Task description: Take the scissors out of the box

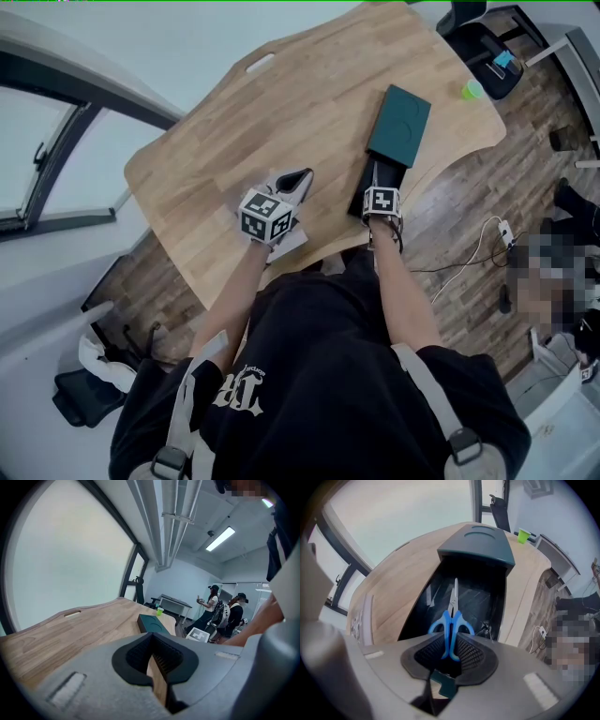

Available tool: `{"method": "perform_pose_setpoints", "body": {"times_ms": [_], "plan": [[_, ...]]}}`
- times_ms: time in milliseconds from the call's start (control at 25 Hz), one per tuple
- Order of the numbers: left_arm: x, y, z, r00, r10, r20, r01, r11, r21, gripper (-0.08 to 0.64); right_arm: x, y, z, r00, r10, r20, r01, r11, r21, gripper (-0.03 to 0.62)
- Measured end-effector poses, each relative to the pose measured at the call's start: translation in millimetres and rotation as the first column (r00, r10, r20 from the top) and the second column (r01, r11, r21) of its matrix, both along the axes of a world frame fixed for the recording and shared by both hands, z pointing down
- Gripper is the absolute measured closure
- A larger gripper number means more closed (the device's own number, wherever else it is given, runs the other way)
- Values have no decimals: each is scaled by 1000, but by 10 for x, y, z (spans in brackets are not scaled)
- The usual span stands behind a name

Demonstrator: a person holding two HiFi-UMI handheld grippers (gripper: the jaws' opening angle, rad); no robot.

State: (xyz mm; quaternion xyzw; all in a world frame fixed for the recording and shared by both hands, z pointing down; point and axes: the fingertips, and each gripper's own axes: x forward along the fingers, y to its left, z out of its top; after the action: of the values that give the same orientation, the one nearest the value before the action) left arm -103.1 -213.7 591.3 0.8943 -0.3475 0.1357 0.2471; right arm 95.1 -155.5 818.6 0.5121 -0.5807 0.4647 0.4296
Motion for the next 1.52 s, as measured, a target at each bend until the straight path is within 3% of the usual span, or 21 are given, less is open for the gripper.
{"method": "perform_pose_setpoints", "body": {"times_ms": [600, 880, 1120, 1520], "plan": [[141, 43, -133, 1000, -27, -5, 28, 999, 32, 558, 51, 74, -632, 990, -12, 142, -10, 988, 152, 509], [147, 39, -308, 997, -75, -33, 77, 995, 57, 558, 93, -160, -1114, 980, -25, 198, -31, 961, 276, 509], [149, -45, -548, 993, -108, -41, 112, 988, 104, 558, 92, -502, -1681, 972, -68, 226, -35, 906, 422, 508], [201, -162, -1098, 988, -125, -88, 141, 969, 202, 558, -52, -859, -2676, 950, -191, 245, -18, 754, 657, 508]]}}
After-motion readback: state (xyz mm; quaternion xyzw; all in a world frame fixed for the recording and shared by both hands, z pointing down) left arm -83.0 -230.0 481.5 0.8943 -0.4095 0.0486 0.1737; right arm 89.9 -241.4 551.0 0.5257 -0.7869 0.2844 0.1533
